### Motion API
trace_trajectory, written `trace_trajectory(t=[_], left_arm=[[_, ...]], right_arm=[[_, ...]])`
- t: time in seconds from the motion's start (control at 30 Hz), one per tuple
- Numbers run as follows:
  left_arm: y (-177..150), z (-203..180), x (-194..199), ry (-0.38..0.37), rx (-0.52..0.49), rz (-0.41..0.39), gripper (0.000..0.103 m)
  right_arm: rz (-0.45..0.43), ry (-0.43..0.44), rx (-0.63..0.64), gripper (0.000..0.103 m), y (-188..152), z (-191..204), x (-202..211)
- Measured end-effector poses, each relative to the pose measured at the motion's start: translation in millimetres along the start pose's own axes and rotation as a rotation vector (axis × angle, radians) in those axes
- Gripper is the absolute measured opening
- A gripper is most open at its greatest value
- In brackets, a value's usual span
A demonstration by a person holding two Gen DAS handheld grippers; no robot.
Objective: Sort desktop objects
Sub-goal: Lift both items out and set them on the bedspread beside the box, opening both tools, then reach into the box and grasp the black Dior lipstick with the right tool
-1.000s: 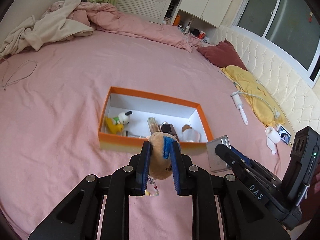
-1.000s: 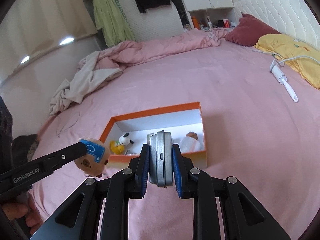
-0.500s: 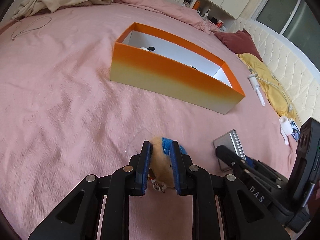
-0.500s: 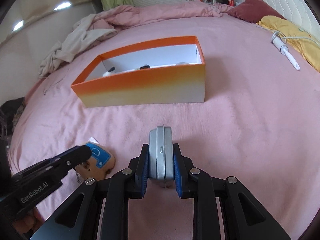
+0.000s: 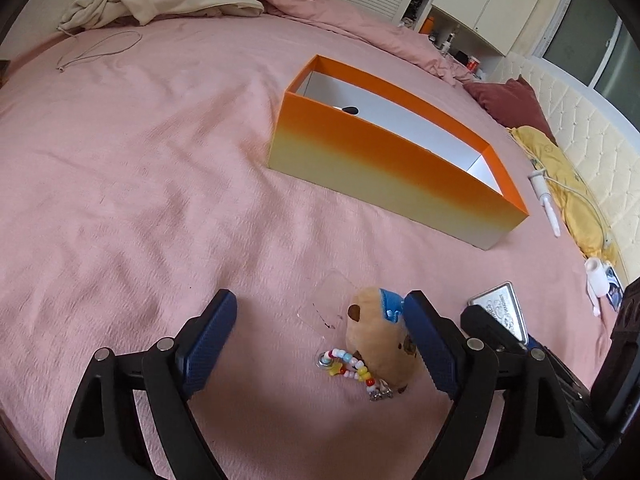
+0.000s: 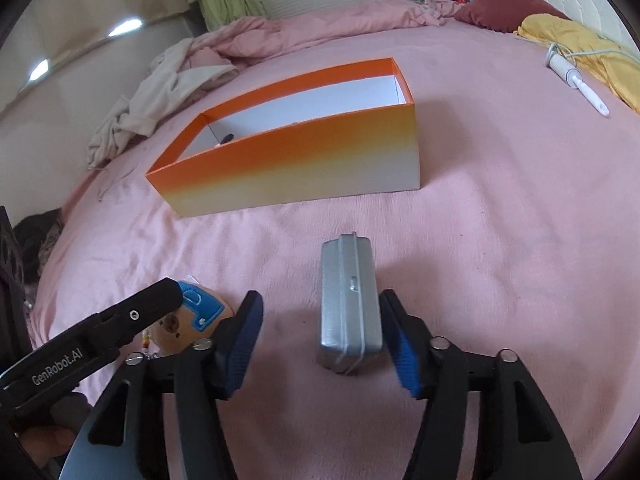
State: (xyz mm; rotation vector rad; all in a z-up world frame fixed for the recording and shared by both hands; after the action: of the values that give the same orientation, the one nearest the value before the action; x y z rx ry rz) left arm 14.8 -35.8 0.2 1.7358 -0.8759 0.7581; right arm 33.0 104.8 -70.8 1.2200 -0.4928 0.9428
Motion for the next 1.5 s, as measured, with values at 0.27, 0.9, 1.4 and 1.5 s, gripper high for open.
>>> trace_trajectory(t=[0.27, 0.9, 1.4, 1.5], left_arm=[[6, 9, -6, 0.021, 0.046, 0.033, 0.089], [32, 19, 18, 0.117, -0.029, -0.007, 0.089], [19, 13, -30, 0.183, -0.111, 0.187, 0.102], [18, 13, -28, 0.179, -0.103, 0.161, 0.102]], right_arm=[[-0.167, -0.034, -0.030, 0.072, 18, -5, 35], [-0.161, -0.071, -0.340, 0.085, 50, -38, 57], [-0.067, -0.106, 0.061, 0.102, 159, 72, 33], [0.082, -0.079, 0.012, 0.102, 171, 67, -2]])
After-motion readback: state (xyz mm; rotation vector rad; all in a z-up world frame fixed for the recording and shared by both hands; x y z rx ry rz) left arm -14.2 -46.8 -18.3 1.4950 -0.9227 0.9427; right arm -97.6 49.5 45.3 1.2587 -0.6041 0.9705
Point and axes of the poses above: each gripper's, at about its wrist camera, not at the fingertips, and x roughly against the way its jaws point, z to its left, y to its top, the point moved 2 cm from there along -x, roughly the way its jaws point, and after that the axes turned 4 degrees about z, right-handed, at the moved point
